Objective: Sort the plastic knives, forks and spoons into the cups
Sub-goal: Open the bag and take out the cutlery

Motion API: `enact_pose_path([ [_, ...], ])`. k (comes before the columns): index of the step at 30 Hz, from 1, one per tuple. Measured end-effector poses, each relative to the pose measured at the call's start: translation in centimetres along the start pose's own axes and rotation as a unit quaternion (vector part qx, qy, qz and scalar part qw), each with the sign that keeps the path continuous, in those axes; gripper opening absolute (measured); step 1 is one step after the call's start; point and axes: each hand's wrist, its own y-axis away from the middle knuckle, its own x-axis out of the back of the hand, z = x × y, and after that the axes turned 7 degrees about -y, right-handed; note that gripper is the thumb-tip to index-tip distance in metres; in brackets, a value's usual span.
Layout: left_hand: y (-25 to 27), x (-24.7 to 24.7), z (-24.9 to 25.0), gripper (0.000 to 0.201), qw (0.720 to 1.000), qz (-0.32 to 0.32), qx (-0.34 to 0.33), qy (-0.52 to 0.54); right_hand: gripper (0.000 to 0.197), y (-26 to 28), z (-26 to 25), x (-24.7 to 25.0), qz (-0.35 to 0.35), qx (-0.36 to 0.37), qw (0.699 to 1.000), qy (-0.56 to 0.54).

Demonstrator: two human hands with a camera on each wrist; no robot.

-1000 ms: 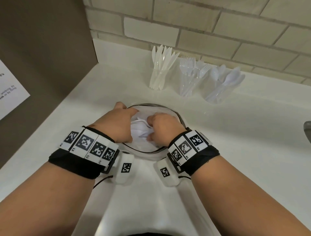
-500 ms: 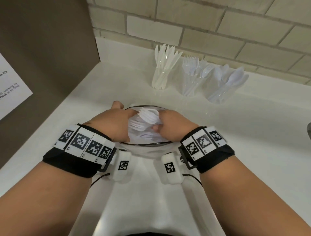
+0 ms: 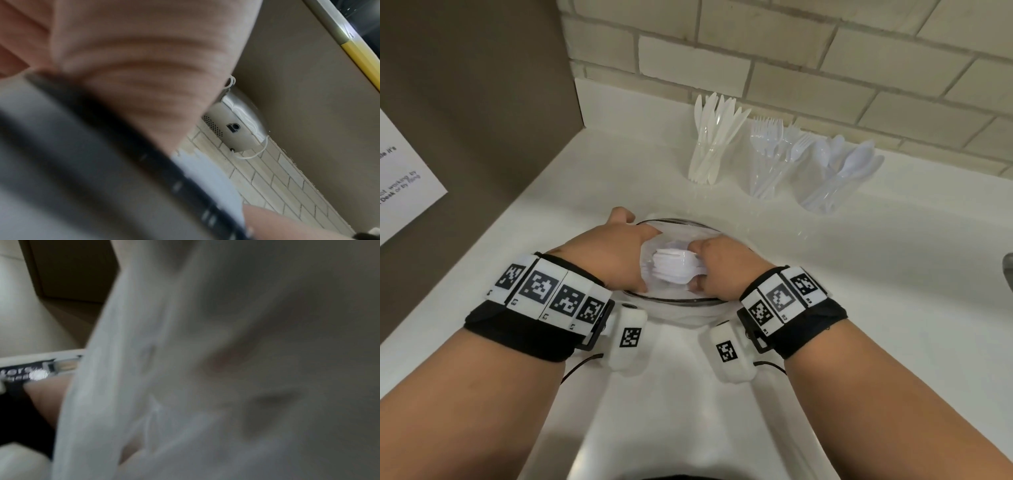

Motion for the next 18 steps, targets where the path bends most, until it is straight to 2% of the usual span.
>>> enact_pose_path([
  [6, 0.5, 1.8, -0.4, 0.083, 1.0, 0.026, 0.006, 0.001, 0.041, 1.0, 0.2, 1.7, 0.001, 0.02, 0.995, -0.093],
  [12, 1.6, 2.9, 0.3, 0.068, 0.999, -0.041, -0.017, -0.024, 0.044, 1.5, 0.5, 2.2, 0.033, 0.017, 0.991, -0.126],
  [15, 1.1, 3.2, 0.0, 0.071, 0.999, 0.03, 0.019, -0.025, 0.042, 1.8, 0.6, 2.3, 0.021, 0.02, 0.983, -0.182],
  [18, 0.8, 3.3, 0.0, 0.066, 0.996, 0.082, 0.041, -0.007, 0.038, 1.9, 0.6, 2.3, 0.008, 0.019, 0.97, -0.242],
])
